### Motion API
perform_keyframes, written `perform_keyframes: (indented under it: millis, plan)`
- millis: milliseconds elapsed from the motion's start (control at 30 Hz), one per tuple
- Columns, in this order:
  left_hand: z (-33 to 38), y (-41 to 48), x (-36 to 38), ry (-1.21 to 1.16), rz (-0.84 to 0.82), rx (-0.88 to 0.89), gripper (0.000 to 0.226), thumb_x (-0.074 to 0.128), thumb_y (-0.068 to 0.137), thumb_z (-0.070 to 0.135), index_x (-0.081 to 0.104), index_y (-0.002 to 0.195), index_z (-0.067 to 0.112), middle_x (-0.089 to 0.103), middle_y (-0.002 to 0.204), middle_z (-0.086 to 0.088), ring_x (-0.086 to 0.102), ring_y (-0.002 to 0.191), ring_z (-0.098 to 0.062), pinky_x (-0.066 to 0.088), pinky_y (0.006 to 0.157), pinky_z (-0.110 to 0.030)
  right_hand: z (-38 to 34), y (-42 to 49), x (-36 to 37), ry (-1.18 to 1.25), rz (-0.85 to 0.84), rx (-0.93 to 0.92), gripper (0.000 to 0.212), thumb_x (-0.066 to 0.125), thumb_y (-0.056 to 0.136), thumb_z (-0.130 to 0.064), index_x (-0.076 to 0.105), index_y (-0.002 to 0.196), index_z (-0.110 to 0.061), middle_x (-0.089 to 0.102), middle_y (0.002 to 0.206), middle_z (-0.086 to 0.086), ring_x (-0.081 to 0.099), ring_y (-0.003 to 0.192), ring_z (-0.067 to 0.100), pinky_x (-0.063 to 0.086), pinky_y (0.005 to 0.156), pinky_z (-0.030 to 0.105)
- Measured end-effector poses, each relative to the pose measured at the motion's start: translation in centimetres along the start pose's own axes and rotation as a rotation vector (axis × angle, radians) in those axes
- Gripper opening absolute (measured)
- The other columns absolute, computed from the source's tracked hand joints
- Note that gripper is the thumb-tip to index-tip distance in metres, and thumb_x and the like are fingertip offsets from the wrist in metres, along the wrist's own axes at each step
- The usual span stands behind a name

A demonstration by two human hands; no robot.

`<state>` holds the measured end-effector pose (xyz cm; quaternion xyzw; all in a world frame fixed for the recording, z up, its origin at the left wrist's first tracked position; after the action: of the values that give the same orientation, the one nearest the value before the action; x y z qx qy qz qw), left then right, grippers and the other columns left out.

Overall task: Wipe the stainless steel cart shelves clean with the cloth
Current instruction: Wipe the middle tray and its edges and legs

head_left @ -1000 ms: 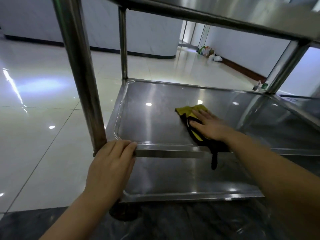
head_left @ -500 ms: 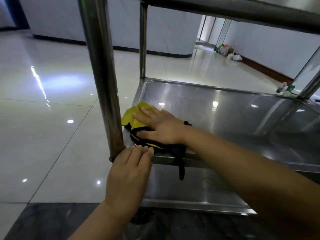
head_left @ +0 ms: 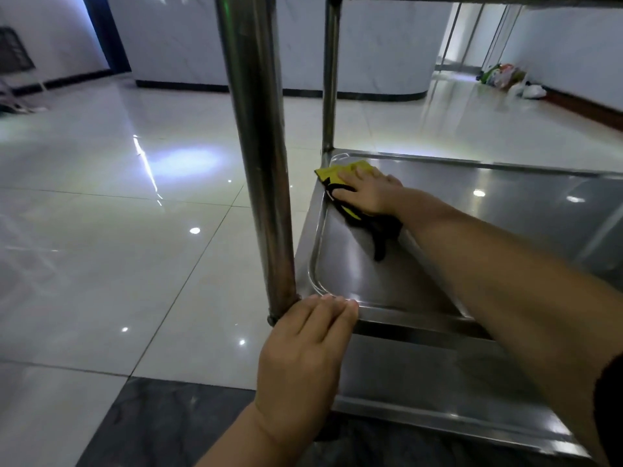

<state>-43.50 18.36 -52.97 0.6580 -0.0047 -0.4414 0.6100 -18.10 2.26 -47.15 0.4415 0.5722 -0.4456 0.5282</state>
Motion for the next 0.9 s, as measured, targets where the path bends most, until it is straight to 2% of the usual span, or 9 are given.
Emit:
perform_keyframes:
  millis: [100,200,267,333,400,500,700,800,900]
  plan:
    - [-0.1,-0.2,0.3,-0.004,0.033,-0.007,0.024,0.071,0.082,0.007,0.073,0.105,0.012,0.070,0.105,-0.004,0.061,0.100,-0.019,0.038,0.104,-0.025,-3.2,-4.1,0.3,-0.024,0.023,-0.219,0.064,0.031,0.093,-0.063,0.013,0.150,-0.040,0.004,0.161,0.001,0.002,0.147,0.022,0.010,0.116,0.044]
    - [-0.2,-0.4,0.7,0.011,0.050,-0.013,0.024,0.073,0.080,0.007,0.074,0.104,0.011,0.071,0.104,-0.005,0.062,0.100,-0.021,0.039,0.104,-0.026,-5.9,-9.3,1.0,-0.051,-0.066,-0.415,0.066,0.028,0.093,-0.065,-0.001,0.149,-0.045,-0.013,0.160,-0.003,-0.012,0.147,0.019,-0.001,0.118,0.043]
    - [-0.2,-0.6,0.8,0.031,0.055,0.000,0.023,0.072,0.079,0.007,0.074,0.103,0.010,0.071,0.102,-0.006,0.060,0.100,-0.021,0.037,0.104,-0.027,-6.3,-11.3,1.2,-0.044,-0.123,-0.483,0.067,0.028,0.092,-0.065,-0.007,0.146,-0.048,-0.018,0.159,-0.006,-0.018,0.145,0.016,-0.007,0.117,0.040]
    - [-0.1,-0.5,0.8,0.040,0.051,0.011,0.022,0.072,0.081,0.008,0.074,0.103,0.010,0.071,0.102,-0.005,0.060,0.100,-0.021,0.038,0.105,-0.027,-6.1,-10.8,1.0,-0.035,-0.110,-0.496,0.069,0.032,0.092,-0.065,-0.004,0.148,-0.047,-0.015,0.159,-0.006,-0.016,0.146,0.015,-0.005,0.116,0.039]
    - [-0.2,-0.3,0.7,0.040,0.035,0.017,0.020,0.070,0.085,0.009,0.073,0.104,0.010,0.071,0.103,-0.005,0.061,0.099,-0.020,0.038,0.105,-0.027,-5.7,-8.4,0.8,-0.025,-0.071,-0.486,0.074,0.035,0.088,-0.070,0.004,0.150,-0.042,-0.007,0.161,-0.005,-0.007,0.147,0.016,0.002,0.116,0.040]
    - [-0.3,-0.4,0.7,0.021,0.014,0.022,0.020,0.068,0.087,0.010,0.072,0.107,0.011,0.070,0.106,-0.004,0.061,0.101,-0.019,0.039,0.104,-0.027,-4.3,-3.8,0.5,-0.002,-0.039,-0.399,0.077,0.028,0.085,-0.074,0.010,0.151,-0.039,-0.001,0.161,-0.003,0.000,0.148,0.018,0.010,0.118,0.044]
    - [-0.4,-0.3,0.7,0.013,0.029,0.026,0.021,0.057,0.094,0.012,0.071,0.109,0.011,0.070,0.106,-0.004,0.059,0.103,-0.018,0.039,0.104,-0.026,-2.7,1.6,0.4,0.051,0.041,-0.060,0.065,0.026,0.091,-0.069,0.020,0.147,-0.039,0.011,0.160,0.001,0.013,0.145,0.026,0.017,0.111,0.050]
    - [-0.3,-0.3,0.6,0.026,0.007,0.028,0.026,0.047,0.098,0.013,0.070,0.111,0.011,0.070,0.108,-0.005,0.060,0.102,-0.021,0.038,0.105,-0.026,-3.6,0.4,0.5,0.061,0.045,-0.025,0.065,0.024,0.092,-0.066,0.017,0.149,-0.035,0.009,0.160,0.004,0.008,0.146,0.027,0.014,0.113,0.050]
    - [-0.1,-0.3,0.5,0.040,-0.005,0.011,0.023,0.054,0.094,0.011,0.070,0.110,0.010,0.069,0.106,-0.006,0.058,0.102,-0.021,0.037,0.105,-0.026,-4.6,-2.5,0.6,0.072,0.036,-0.064,0.069,0.022,0.094,-0.066,0.005,0.152,-0.032,0.000,0.161,0.003,-0.001,0.148,0.027,0.006,0.116,0.048]
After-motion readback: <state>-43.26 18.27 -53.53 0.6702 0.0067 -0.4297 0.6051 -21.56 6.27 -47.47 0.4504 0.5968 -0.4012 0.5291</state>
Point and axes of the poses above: each hand's wrist, its own y-axis towards the middle knuckle, its own x-axis out of the palm, z = x × y, the point moved 2 cm from there along y, towards the middle knuckle
